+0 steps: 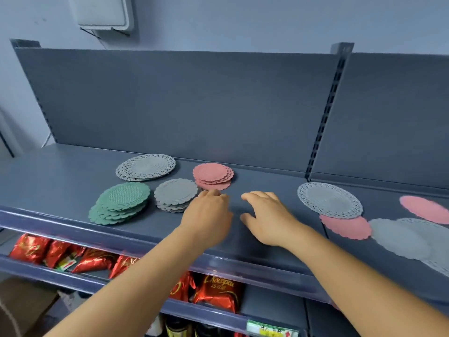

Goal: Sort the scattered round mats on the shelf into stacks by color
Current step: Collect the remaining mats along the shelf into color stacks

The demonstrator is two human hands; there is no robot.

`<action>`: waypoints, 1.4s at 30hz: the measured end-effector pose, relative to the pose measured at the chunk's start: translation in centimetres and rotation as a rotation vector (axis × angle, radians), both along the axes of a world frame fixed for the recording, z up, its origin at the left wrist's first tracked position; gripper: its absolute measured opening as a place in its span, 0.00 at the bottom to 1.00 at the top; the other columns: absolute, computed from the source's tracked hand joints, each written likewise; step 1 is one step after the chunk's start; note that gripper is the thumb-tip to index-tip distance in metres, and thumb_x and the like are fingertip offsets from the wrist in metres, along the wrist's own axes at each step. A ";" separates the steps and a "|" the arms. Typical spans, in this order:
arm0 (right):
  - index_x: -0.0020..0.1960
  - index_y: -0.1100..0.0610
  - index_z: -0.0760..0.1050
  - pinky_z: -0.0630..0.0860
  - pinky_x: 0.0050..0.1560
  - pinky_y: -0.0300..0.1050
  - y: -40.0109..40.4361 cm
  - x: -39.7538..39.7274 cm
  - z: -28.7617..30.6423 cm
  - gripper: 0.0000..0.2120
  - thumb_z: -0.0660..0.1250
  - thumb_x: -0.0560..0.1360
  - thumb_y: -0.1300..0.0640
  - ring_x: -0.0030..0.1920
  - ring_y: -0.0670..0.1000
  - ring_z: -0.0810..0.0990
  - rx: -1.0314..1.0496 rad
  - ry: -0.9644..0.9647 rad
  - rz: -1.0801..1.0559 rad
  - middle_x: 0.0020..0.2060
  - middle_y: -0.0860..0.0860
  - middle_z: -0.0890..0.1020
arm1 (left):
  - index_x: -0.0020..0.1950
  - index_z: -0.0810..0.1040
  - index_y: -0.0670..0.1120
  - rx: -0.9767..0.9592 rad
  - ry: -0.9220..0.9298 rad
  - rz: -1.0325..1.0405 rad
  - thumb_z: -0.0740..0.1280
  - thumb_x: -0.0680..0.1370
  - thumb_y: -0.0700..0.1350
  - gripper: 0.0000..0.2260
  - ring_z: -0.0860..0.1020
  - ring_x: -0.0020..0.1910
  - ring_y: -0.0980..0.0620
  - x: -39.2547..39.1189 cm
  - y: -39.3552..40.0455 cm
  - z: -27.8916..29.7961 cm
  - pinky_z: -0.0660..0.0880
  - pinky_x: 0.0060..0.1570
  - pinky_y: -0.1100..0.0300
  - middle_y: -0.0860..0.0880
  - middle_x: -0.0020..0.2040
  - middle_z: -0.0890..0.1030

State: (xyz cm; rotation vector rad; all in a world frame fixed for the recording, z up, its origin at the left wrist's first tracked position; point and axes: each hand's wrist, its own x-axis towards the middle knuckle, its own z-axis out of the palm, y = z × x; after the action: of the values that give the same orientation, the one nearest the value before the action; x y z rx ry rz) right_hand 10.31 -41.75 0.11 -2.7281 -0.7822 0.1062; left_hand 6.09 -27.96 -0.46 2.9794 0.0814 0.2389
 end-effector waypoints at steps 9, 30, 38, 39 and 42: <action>0.73 0.53 0.62 0.59 0.70 0.46 -9.9 -0.9 0.1 0.23 0.58 0.80 0.51 0.73 0.52 0.59 0.005 -0.008 -0.241 0.73 0.48 0.65 | 0.69 0.68 0.45 -0.024 0.045 -0.242 0.58 0.80 0.48 0.18 0.68 0.66 0.46 2.3 -9.2 -0.1 0.69 0.61 0.53 0.46 0.66 0.72; 0.71 0.56 0.62 0.67 0.66 0.52 -22.3 7.6 -1.1 0.23 0.56 0.79 0.48 0.69 0.59 0.65 -0.061 0.113 -0.439 0.68 0.56 0.72 | 0.65 0.72 0.45 -0.164 0.210 -0.008 0.62 0.76 0.58 0.23 0.70 0.62 0.39 11.5 -22.0 -1.3 0.69 0.61 0.50 0.41 0.64 0.69; 0.58 0.56 0.71 0.74 0.49 0.46 -21.5 10.1 -1.4 0.13 0.61 0.74 0.64 0.58 0.61 0.73 0.286 0.163 -0.669 0.55 0.56 0.75 | 0.66 0.65 0.48 -0.496 0.049 0.127 0.73 0.69 0.45 0.29 0.63 0.63 0.42 12.4 -22.6 -1.1 0.69 0.57 0.55 0.44 0.64 0.61; 0.55 0.55 0.71 0.74 0.44 0.45 -21.5 10.2 -1.2 0.12 0.60 0.73 0.66 0.54 0.61 0.74 0.369 0.166 -0.689 0.51 0.55 0.75 | 0.68 0.64 0.48 -0.549 0.033 0.139 0.73 0.69 0.43 0.31 0.62 0.64 0.42 12.5 -22.5 -1.1 0.69 0.57 0.55 0.43 0.65 0.60; 0.66 0.57 0.67 0.75 0.51 0.46 -21.8 9.5 -0.7 0.20 0.60 0.75 0.67 0.57 0.56 0.76 0.578 0.175 -0.705 0.59 0.53 0.76 | 0.74 0.57 0.48 -0.647 0.021 0.168 0.72 0.70 0.44 0.37 0.61 0.67 0.41 12.7 -22.5 -0.7 0.69 0.59 0.53 0.42 0.67 0.61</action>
State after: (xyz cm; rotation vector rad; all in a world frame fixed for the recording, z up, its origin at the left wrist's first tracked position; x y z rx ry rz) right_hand 19.84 -63.57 -0.56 -2.2326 0.2031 -0.0343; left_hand 18.83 -50.51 -1.21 2.3320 0.3415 0.1598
